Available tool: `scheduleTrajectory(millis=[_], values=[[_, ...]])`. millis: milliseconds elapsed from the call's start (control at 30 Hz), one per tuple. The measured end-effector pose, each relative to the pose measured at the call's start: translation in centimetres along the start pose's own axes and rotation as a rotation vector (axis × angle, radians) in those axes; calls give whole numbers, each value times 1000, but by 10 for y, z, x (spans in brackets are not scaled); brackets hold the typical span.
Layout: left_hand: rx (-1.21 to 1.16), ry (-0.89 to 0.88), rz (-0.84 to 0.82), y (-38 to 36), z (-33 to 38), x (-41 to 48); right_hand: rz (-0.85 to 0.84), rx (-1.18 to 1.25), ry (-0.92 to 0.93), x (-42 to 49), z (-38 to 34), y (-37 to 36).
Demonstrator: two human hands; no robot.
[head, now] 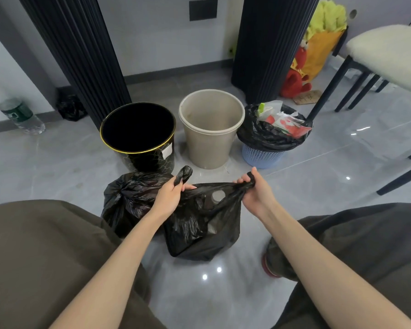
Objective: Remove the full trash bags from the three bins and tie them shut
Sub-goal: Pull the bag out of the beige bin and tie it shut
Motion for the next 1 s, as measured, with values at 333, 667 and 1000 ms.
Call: scheduleTrajectory(millis=[333, 667, 1000], values=[[-81, 38, -159, -29, 10, -7, 52, -269, -52, 4, 12, -14], [-77, -23, -152, -62, -8, 17, -22, -510, 4, 0, -3, -20], [-134, 60, 58, -72, -21, 30, -139, -450, 29, 0, -16, -3]])
Point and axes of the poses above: each hand's wrist, its own x-axis towards the middle knuckle, its own y-axis out of the back of the hand, z = x × y, the point moved 3 cm from there along x, towards the middle knuckle, and after that the axes turned 12 degrees about -z, right-handed, at the moved point
